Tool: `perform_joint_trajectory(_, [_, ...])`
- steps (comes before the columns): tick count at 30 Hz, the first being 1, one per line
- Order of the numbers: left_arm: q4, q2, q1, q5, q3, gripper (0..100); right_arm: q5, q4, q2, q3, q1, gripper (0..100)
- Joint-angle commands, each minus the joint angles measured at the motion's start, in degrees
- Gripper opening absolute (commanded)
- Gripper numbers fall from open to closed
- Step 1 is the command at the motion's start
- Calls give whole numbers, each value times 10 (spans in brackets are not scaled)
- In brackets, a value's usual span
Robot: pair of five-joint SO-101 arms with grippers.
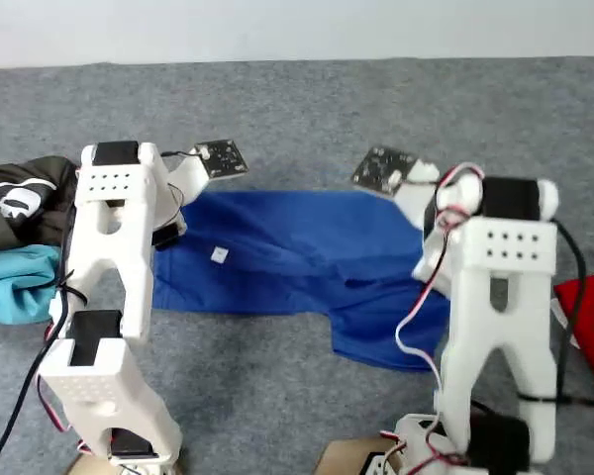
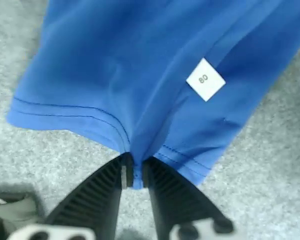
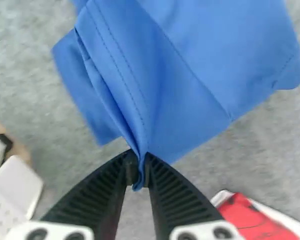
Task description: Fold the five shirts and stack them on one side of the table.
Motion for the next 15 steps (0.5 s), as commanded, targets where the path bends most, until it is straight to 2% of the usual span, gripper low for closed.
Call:
perform_joint_trajectory(1, [1, -4, 3, 3, 12, 2, -4, 14, -60, 54, 3, 11])
perform_joint_trajectory(9, [3, -4, 3, -8, 41, 3, -3, -51, -110, 193, 3, 11])
perform_joint_trajectory(15, [4, -4, 2, -8, 43, 10, -3, -48, -140, 219, 4, 24])
